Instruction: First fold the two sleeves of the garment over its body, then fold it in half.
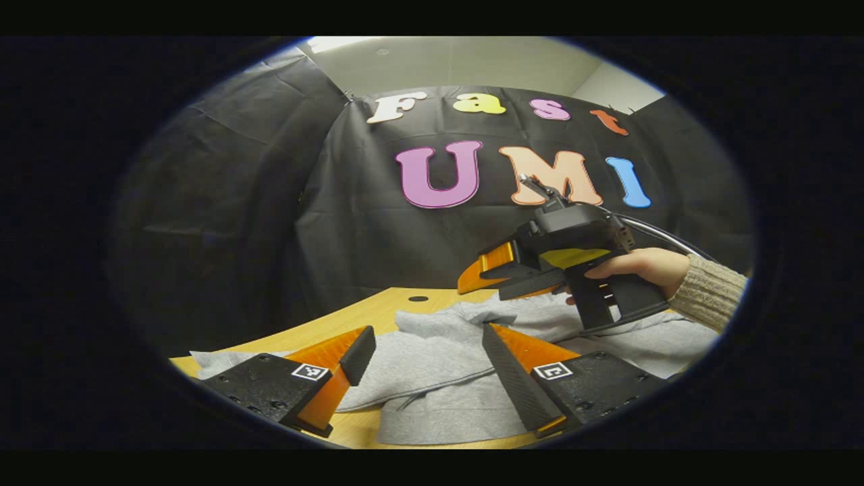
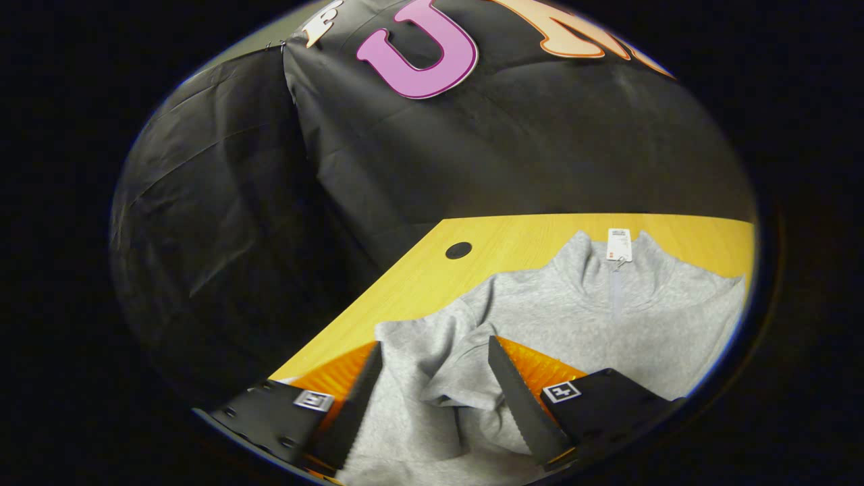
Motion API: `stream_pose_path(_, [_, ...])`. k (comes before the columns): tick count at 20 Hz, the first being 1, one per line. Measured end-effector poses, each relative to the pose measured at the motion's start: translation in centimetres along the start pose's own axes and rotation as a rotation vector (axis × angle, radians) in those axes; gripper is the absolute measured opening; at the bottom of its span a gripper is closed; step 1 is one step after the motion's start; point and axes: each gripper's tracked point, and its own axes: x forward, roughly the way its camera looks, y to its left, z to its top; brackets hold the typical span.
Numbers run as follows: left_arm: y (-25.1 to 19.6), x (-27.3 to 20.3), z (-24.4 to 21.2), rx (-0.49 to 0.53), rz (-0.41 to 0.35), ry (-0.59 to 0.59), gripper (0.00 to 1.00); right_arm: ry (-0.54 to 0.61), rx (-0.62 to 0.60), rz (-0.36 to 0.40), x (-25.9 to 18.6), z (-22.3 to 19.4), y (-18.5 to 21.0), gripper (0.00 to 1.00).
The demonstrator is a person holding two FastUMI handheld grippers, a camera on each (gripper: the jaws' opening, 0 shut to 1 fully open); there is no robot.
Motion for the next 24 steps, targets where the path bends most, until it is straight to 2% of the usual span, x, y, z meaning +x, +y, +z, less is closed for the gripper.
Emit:
stream_pose_path(1, [0.0, 0.0, 0.1, 0.0, 0.0, 0.0, 0.95, -0.023, -0.029, -0.01, -0.7, 0.6, -0.3, 0.97])
stream_pose_path(5, [0.0, -0.2, 0.0, 0.0, 0.0, 0.001, 0.94, -0.141, -0.107, -0.025, -6.5, 2.8, -0.9, 0.98])
stream_pose_path(9, [0.0, -0.2, -0.1, 0.0, 0.0, 0.001, 0.93, -0.262, -0.139, -0.105, -14.1, 4.0, -4.2, 0.97])
stream_pose_path(12, [0.0, 0.0, -0.2, 0.002, 0.006, 0.004, 0.93, -0.331, -0.136, -0.203, -19.9, 2.4, -8.4, 0.97])
stream_pose_path(16, [0.3, 0.1, -0.2, 0.015, 0.039, 0.016, 0.94, -0.454, -0.143, -0.373, -27.1, -0.4, -14.2, 0.97])
stream_pose_path(19, [0.9, -0.2, -0.5, 0.021, 0.056, 0.013, 0.93, -0.55, -0.145, -0.459, -31.4, -2.1, -16.5, 0.97])
stream_pose_path(24, [1.1, -0.2, -0.4, 0.026, 0.075, 0.013, 0.94, -0.611, -0.144, -0.552, -34.8, -4.8, -18.6, 0.97])
